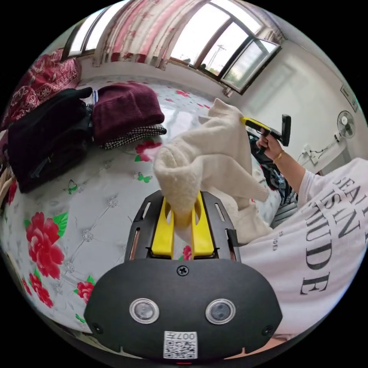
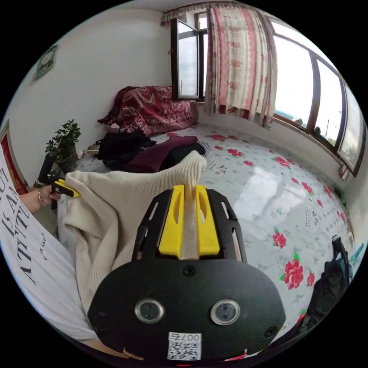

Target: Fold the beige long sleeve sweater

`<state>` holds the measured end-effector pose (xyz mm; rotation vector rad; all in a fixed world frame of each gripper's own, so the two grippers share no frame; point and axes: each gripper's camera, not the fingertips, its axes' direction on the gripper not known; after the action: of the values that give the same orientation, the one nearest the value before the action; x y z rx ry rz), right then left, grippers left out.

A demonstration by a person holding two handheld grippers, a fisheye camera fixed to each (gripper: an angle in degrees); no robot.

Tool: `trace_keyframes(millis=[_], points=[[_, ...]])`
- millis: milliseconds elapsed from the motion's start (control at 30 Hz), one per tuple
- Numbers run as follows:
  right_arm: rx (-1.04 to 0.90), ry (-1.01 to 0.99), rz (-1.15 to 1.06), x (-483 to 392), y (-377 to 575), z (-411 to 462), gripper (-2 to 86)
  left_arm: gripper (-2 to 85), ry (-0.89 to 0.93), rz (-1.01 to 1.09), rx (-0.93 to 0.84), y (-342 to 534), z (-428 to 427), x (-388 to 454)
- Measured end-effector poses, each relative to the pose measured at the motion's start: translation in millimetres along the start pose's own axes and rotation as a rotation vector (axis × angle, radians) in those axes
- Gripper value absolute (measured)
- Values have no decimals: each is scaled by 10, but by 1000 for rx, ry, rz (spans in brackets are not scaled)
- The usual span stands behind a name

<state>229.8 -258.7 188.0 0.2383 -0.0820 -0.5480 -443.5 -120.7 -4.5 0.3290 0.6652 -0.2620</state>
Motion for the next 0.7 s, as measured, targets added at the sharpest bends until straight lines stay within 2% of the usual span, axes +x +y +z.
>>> trace_keyframes(millis=[67,167,233,333,467,567,633,700], points=[[-192,4,136,130,18,306,66,78,-39,-101,-97,-83,315,-332],[-146,-19,205,45,223,295,74,83,-98,-334,-206,47,393,-767],[-115,-113,151,-143,383,233,81,78,-131,-375,-157,209,156,-822],[-179,-289,117,-483,713,286,91,66,-174,-401,-100,546,-204,-802],[-353,-331,110,-931,1131,637,102,62,-109,-430,-118,981,-351,-703],[-487,-290,113,-1139,1253,930,90,52,-49,-423,-126,1199,-352,-551],[-481,-279,142,-1245,1125,892,78,47,-17,-408,-132,1302,-369,-449],[-380,-314,64,-1564,756,648,68,42,-7,-387,-128,1409,-431,-348]])
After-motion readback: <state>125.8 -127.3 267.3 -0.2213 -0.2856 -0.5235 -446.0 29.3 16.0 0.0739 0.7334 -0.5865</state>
